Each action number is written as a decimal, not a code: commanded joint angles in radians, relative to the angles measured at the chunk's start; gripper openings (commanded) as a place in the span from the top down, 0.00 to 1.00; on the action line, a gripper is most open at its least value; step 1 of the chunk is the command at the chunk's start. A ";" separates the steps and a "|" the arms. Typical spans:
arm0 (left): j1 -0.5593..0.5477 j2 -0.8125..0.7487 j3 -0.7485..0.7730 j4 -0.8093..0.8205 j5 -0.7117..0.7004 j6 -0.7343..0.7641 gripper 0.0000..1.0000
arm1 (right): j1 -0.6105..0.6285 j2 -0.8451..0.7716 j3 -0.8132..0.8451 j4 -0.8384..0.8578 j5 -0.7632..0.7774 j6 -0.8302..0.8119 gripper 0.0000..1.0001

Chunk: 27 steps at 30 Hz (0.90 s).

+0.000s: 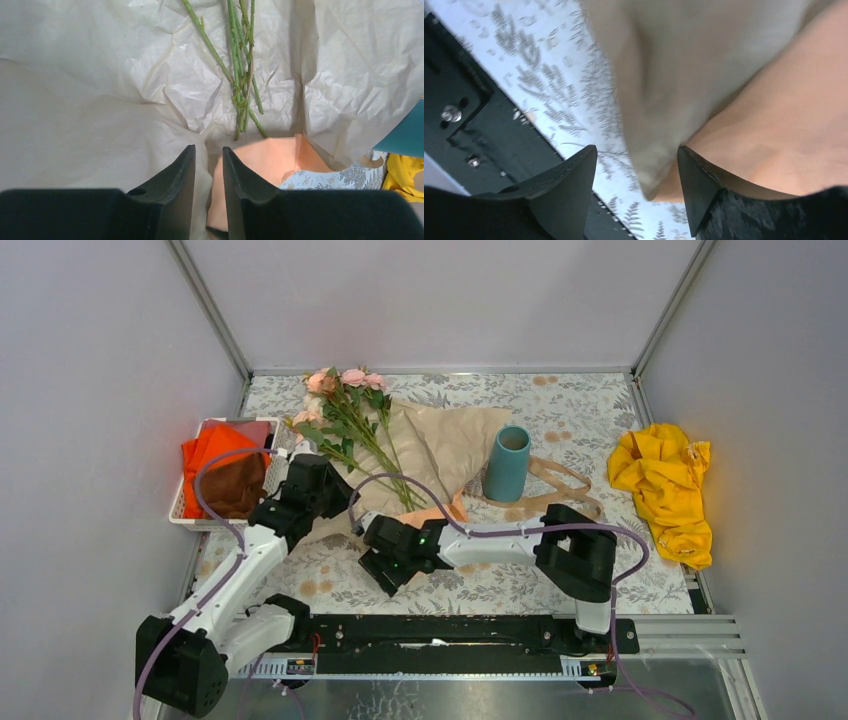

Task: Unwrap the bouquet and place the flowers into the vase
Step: Unfold the wrapping paper at the center of the board.

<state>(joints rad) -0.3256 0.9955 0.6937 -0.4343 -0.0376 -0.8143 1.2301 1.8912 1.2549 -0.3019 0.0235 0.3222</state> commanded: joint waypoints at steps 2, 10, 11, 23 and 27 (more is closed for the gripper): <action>0.008 -0.025 -0.087 0.081 0.067 -0.008 0.67 | 0.024 -0.014 -0.041 0.022 -0.019 0.037 0.33; 0.008 0.059 -0.302 0.245 0.166 -0.051 0.72 | 0.024 -0.224 -0.042 -0.077 0.237 -0.003 0.29; 0.008 0.066 -0.315 0.251 0.165 -0.051 0.72 | 0.023 -0.253 -0.045 -0.080 0.263 -0.004 0.29; 0.009 0.042 -0.356 0.217 0.117 -0.042 0.73 | -0.104 -0.238 -0.010 -0.078 0.350 0.005 0.24; 0.008 0.027 -0.377 0.214 0.115 -0.045 0.73 | -0.128 -0.128 0.063 -0.067 0.353 -0.040 0.24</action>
<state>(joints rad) -0.3237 1.0420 0.3477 -0.2420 0.0933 -0.8604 1.1164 1.6825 1.2301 -0.3630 0.3561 0.3233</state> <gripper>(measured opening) 0.273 0.765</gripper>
